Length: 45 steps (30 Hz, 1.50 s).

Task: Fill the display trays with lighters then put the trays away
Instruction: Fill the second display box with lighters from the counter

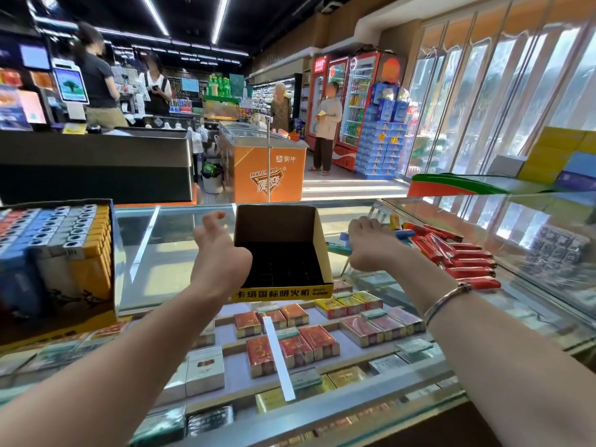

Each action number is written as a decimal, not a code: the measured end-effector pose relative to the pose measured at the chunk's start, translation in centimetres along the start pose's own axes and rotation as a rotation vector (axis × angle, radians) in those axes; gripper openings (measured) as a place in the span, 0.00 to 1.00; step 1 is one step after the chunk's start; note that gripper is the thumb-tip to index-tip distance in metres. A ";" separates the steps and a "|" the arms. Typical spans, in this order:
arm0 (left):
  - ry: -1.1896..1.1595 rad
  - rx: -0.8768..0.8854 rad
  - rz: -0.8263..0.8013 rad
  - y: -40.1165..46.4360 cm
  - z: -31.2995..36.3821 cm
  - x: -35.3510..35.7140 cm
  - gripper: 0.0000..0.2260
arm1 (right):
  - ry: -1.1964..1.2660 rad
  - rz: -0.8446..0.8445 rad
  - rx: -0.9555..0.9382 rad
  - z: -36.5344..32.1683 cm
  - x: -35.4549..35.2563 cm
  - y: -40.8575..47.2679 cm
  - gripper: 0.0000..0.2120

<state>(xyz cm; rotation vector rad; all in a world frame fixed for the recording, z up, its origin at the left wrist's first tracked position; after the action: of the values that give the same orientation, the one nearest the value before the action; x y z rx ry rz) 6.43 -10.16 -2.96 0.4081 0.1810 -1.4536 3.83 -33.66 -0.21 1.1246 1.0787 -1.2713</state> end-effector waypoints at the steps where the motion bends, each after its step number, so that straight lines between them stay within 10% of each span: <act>1: -0.003 -0.011 -0.002 0.1 0.0 -0.1 0.30 | 0.021 -0.020 -0.012 0.0 0.0 0.4 0.23; 17: 0.013 -0.066 -0.005 1.0 -0.2 -0.8 0.26 | 0.210 -0.454 -0.017 -1.1 -2.0 2.6 0.27; 22: 0.009 -0.108 0.001 1.6 -0.5 -1.1 0.26 | 0.223 -0.291 -0.012 -0.6 -1.4 2.1 0.11; 35: 0.027 -0.104 -0.003 1.5 -0.7 -1.1 0.25 | 0.700 0.162 -0.013 0.7 -2.2 -0.1 0.13; 45: 0.042 -0.110 -0.010 1.4 -0.7 -1.1 0.23 | 0.548 -0.089 -0.210 -2.0 -2.5 -0.5 0.19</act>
<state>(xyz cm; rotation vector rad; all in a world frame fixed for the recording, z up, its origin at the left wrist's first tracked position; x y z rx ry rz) 7.80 -8.80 -2.96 0.3483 0.2959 -1.4383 3.29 -31.32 2.00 1.3074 1.6418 -0.9029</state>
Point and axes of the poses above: each hand's wrist, its own y-axis towards the middle knuckle, its own x-axis out of the palm, z = x × y, the point moved 2 cm from there along y, towards the middle knuckle, and after that the axes turned 9 degrees about -x, right-handed, at the moved point
